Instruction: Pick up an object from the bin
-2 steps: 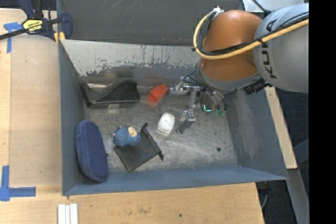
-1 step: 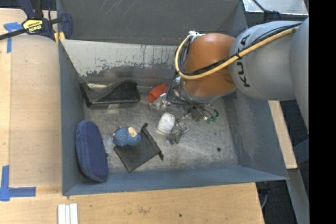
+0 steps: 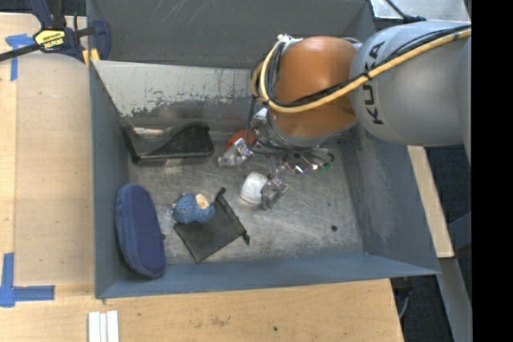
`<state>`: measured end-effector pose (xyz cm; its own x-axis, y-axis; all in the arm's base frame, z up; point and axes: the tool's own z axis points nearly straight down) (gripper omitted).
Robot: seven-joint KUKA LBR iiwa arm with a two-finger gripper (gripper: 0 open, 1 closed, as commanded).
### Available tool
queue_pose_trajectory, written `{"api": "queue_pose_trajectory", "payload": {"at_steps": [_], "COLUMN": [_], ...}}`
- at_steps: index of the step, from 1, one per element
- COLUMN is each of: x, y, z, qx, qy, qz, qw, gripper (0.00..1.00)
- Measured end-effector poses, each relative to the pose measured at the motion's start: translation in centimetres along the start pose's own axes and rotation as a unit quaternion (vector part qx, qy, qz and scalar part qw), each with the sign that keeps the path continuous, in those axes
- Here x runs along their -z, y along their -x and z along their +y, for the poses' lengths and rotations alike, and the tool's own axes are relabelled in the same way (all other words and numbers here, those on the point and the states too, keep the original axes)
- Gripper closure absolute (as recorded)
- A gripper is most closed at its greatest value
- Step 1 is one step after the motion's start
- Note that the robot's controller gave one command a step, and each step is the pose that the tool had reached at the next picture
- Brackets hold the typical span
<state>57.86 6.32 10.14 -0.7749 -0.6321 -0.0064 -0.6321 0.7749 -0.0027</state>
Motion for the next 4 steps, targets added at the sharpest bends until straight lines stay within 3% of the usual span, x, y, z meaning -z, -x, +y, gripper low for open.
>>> {"api": "queue_pose_trajectory", "payload": {"at_steps": [1, 2, 3, 4], "x": [0.2, -2.7, -2.7, -2.5], "y": [-0.1, 0.6, 1.6, 2.0], "z": [-1.1, -0.8, 0.1, 0.4], "qx": [0.137, 0.232, 0.329, 0.328], "qy": [0.0, 0.0, -0.002, -0.002], "qz": [0.0005, 0.0006, 0.0001, -0.0044], "qw": [0.9906, 0.9728, 0.9443, 0.9445], "gripper": [0.0, 0.0, 0.0, 1.0]}}
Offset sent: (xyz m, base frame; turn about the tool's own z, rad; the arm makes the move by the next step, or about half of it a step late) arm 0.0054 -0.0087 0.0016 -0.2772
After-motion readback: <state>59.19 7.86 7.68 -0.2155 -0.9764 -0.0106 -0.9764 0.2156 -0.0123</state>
